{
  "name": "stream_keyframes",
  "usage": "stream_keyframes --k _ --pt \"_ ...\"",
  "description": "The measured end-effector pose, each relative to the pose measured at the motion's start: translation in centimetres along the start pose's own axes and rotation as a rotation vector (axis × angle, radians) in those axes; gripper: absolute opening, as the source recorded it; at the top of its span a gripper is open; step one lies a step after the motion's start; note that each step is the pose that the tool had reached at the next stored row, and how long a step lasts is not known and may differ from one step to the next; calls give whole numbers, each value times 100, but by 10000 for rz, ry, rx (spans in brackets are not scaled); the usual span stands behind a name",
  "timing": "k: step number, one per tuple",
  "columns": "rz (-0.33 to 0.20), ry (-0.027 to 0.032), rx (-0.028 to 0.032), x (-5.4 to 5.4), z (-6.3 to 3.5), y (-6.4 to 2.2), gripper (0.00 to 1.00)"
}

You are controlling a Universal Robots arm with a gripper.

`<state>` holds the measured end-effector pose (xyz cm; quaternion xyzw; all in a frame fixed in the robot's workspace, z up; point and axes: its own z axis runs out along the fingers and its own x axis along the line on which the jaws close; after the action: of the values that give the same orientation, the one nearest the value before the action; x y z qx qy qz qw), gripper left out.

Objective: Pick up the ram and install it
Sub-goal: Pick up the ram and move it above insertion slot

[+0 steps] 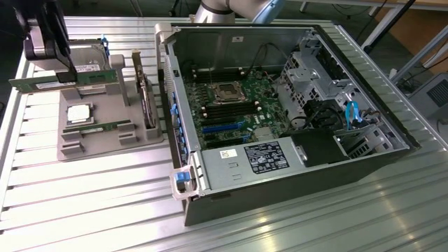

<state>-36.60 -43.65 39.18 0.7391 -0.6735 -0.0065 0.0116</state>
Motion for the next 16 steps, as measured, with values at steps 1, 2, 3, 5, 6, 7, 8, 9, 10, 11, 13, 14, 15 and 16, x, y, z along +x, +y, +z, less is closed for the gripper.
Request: stream_keyframes --k 1,2,3,5,6,7,8,9,10,11,13,14,15,16 --pt "0 -1 3 0 -9 0 13" --pt "0 0 1 0 -11 0 13" --pt "0 0 0 0 -11 0 13" --pt "1 2 -2 6 -14 -61 13" --pt "2 0 0 14 -15 -149 13" --pt "3 1 -1 22 -17 -228 13" --pt "3 -1 1 34 -20 -358 13" --pt "4 2 0 51 -25 -545 13" --pt "3 5 -1 59 -27 -625 13" --pt "4 6 0 70 -30 -752 13" --pt "5 12 -1 92 -36 -986 13" --pt "5 17 -1 108 -41 -1164 13" --pt "4 21 -3 125 -45 -1343 13" --pt "5 25 -3 143 -50 -1535 13"
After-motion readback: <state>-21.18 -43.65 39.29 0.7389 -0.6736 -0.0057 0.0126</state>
